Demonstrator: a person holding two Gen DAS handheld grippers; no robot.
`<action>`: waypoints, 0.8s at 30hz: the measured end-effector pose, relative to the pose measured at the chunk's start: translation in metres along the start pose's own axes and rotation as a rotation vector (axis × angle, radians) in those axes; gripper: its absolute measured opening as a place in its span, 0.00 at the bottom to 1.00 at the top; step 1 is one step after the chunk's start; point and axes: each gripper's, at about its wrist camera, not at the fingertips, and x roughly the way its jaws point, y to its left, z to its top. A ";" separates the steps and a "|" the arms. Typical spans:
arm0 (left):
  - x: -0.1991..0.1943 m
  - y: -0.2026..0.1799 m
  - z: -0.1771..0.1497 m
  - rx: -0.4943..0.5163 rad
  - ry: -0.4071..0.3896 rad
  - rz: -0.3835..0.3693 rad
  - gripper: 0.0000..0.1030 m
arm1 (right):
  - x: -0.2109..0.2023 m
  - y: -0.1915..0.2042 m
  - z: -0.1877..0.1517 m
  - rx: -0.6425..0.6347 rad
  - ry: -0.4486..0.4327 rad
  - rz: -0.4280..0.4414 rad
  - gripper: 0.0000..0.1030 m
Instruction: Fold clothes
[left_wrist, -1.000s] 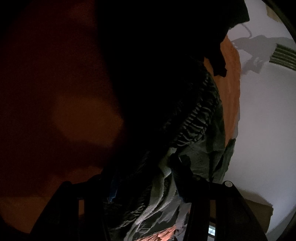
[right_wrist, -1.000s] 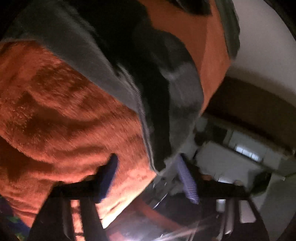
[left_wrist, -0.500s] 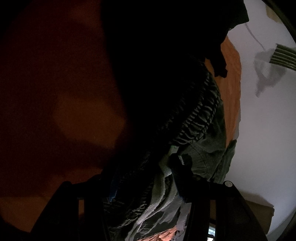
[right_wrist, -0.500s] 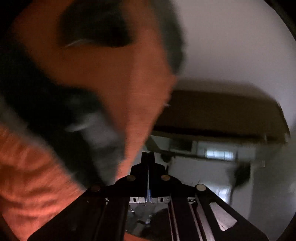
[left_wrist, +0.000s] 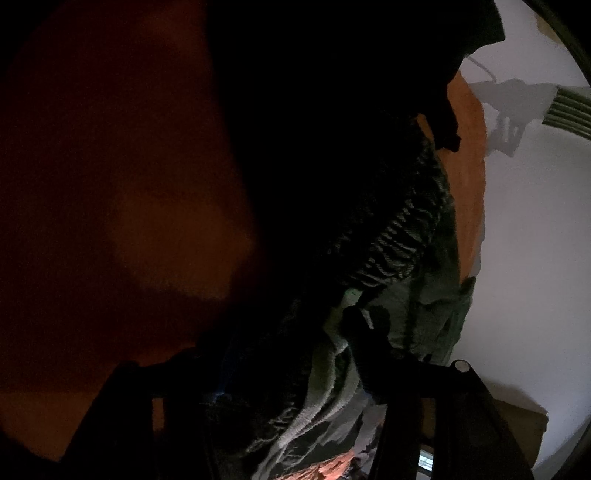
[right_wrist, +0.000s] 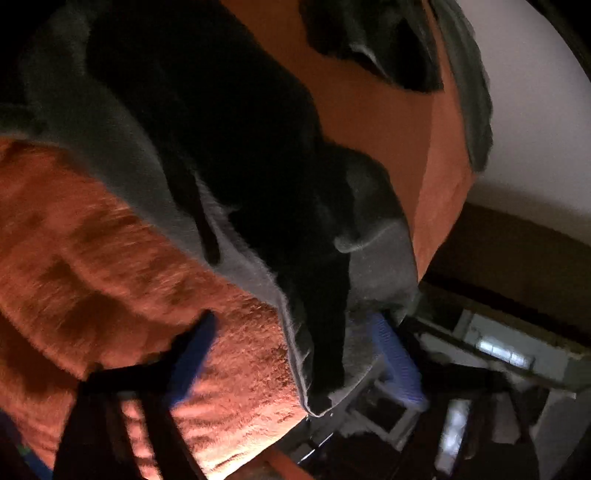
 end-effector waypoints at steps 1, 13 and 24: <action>0.000 -0.002 0.002 0.003 0.002 -0.002 0.57 | 0.003 -0.005 0.002 0.011 0.015 -0.073 0.03; 0.001 -0.030 0.007 0.016 0.026 -0.016 0.60 | -0.079 -0.132 0.060 0.262 -0.114 -0.644 0.99; -0.013 -0.050 0.009 -0.032 0.060 -0.058 0.60 | -0.083 -0.121 0.064 0.253 -0.024 -0.631 0.99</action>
